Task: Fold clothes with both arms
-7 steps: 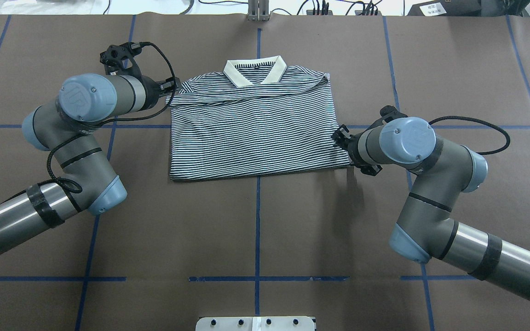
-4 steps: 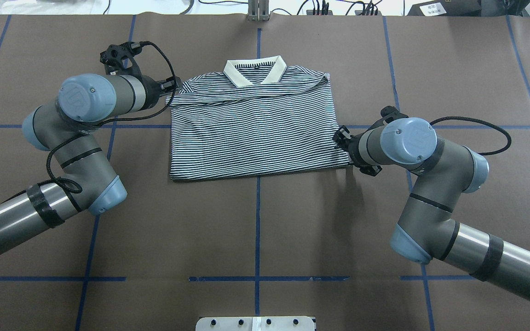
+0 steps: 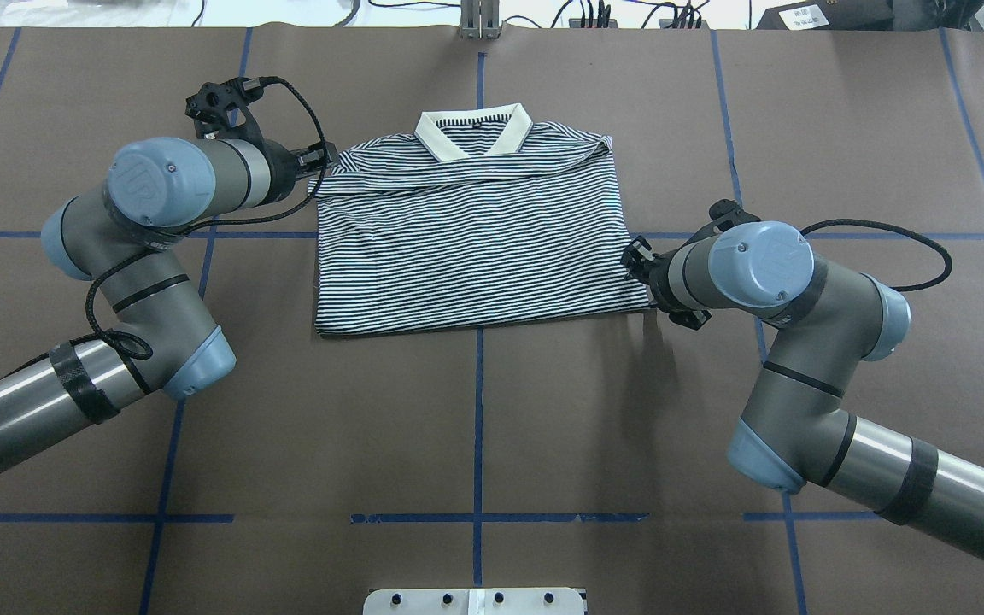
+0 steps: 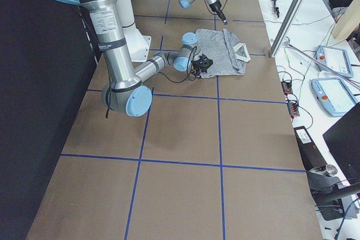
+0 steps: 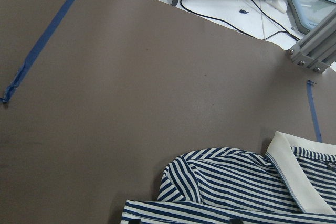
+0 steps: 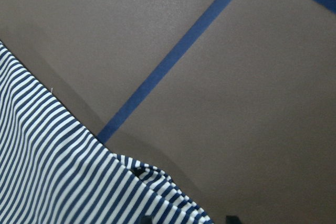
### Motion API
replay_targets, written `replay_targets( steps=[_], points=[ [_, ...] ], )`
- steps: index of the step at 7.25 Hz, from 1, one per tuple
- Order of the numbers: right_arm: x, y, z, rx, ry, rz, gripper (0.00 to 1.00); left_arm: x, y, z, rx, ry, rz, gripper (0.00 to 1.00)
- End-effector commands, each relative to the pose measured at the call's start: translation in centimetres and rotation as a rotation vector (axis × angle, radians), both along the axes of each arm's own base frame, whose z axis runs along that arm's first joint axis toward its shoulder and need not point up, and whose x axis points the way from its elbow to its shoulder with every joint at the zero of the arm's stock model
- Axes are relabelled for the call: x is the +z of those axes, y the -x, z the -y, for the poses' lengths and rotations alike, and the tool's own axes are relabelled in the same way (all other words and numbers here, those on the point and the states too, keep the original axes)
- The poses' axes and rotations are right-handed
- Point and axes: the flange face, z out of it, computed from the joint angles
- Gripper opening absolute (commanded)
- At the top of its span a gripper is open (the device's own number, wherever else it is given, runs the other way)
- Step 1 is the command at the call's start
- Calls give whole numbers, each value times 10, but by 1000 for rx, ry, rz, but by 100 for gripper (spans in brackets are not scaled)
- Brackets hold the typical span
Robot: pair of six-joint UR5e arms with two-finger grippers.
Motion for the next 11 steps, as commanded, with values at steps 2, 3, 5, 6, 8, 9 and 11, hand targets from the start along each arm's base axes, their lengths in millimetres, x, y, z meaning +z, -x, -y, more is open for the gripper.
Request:
replay_targets(
  steps=[2, 3, 5, 6, 8, 9, 11],
  points=[
    [5, 0, -2, -3, 4, -6, 65, 0, -1, 0, 0, 1, -1, 64],
    [4, 0, -3, -4, 5, -6, 66, 0, -1, 0, 0, 2, -2, 64],
    [5, 3, -4, -6, 15, -21, 62, 0, 0, 0, -2, 2, -2, 64],
    [5, 3, -5, -5, 16, -21, 38, 0, -1, 0, 0, 3, -1, 64],
    [-1, 4, -5, -5, 14, -10, 0, 0, 0, 0, -2, 3, -1, 64],
    [-7, 1, -6, -5, 8, 0, 0, -2, 1, 0, -2, 0, -5, 64],
    [-14, -1, -8, -5, 6, 6, 0, -3, 1, 0, -2, -1, -6, 64]
  ],
)
